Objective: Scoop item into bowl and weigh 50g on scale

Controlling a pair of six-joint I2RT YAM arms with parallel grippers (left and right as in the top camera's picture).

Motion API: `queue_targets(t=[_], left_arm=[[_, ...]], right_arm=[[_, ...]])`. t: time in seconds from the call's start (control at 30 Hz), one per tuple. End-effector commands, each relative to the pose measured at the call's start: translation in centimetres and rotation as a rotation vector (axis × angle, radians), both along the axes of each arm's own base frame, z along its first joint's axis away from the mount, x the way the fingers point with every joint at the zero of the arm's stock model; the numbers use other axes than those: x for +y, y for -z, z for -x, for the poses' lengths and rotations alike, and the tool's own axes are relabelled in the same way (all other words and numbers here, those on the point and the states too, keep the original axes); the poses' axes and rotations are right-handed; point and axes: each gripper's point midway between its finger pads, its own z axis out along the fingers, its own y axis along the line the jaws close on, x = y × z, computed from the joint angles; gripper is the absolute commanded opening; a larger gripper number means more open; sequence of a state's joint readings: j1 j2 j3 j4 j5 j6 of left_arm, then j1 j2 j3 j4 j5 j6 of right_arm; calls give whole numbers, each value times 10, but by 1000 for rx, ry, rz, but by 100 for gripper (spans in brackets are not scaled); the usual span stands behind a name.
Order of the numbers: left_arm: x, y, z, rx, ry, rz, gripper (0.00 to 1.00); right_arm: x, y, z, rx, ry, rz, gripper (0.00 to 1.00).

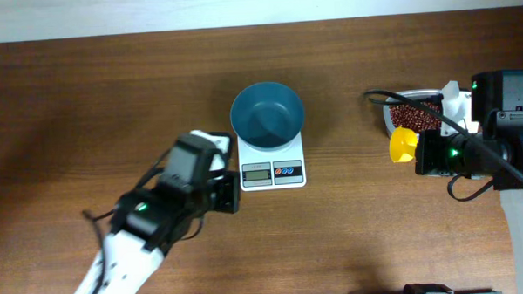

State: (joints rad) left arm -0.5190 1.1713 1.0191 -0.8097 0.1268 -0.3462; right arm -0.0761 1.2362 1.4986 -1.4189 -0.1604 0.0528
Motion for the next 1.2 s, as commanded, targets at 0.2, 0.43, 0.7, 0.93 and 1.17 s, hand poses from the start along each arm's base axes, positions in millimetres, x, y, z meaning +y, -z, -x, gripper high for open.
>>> queue_targets(t=[0.2,0.43,0.7,0.93,1.17], left_arm=[[-64,100,-25,26,186,-247,0],[-83,133,-47,6,185,-233,0],[-94,142,-62,-34,162,-206,0],[-96,155,-65,-25,161,-216,0],[-93,162,-69,-37,146,-237,0]], right_arm=[[1,2,4,18,6,-15,4],[1,2,4,18,7,-16,4],[1,2,4,18,6,-15,4],[1,2,4,18,6,-15,4],[1,2,4,18,6,-15,4]])
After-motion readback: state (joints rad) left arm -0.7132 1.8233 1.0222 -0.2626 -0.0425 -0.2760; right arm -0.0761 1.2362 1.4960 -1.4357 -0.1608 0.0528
